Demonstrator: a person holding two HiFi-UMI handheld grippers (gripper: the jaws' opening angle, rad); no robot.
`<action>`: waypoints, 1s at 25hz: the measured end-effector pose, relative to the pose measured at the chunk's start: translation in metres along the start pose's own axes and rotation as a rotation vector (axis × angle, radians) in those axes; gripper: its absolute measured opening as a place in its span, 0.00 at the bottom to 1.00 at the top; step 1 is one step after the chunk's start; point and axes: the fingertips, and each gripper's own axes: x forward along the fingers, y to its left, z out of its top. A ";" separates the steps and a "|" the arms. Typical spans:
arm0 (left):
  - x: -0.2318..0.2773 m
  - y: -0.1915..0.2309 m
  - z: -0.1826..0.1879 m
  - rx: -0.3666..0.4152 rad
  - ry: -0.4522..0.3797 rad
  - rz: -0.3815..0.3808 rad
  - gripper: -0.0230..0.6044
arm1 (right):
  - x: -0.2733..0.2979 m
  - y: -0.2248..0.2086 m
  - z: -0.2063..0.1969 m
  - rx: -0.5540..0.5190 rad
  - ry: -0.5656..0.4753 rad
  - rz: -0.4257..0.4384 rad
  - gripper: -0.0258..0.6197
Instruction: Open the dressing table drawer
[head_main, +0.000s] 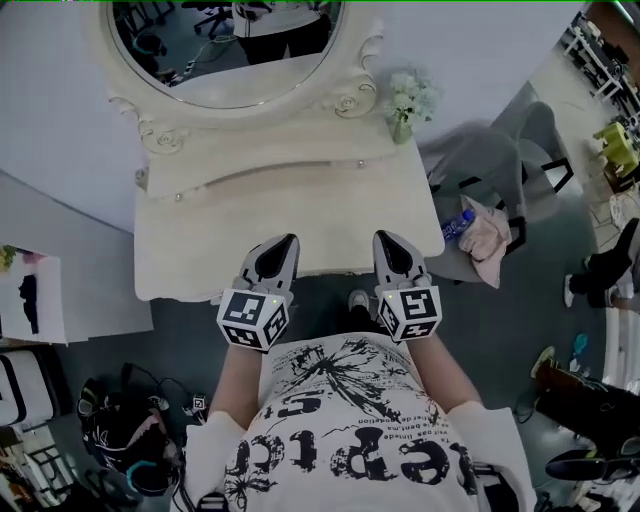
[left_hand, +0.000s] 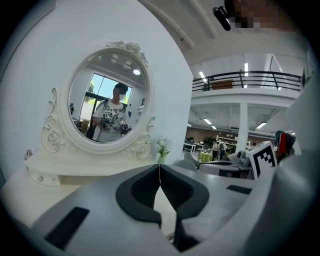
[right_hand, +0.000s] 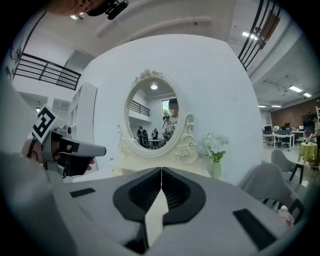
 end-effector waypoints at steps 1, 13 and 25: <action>0.012 0.000 0.005 -0.005 -0.004 0.016 0.07 | 0.010 -0.012 0.003 0.000 0.004 0.017 0.07; 0.122 0.025 -0.009 -0.060 0.018 0.203 0.07 | 0.122 -0.110 -0.031 0.007 0.171 0.159 0.07; 0.171 0.057 -0.043 -0.073 0.103 0.190 0.07 | 0.199 -0.131 -0.108 0.030 0.382 0.131 0.07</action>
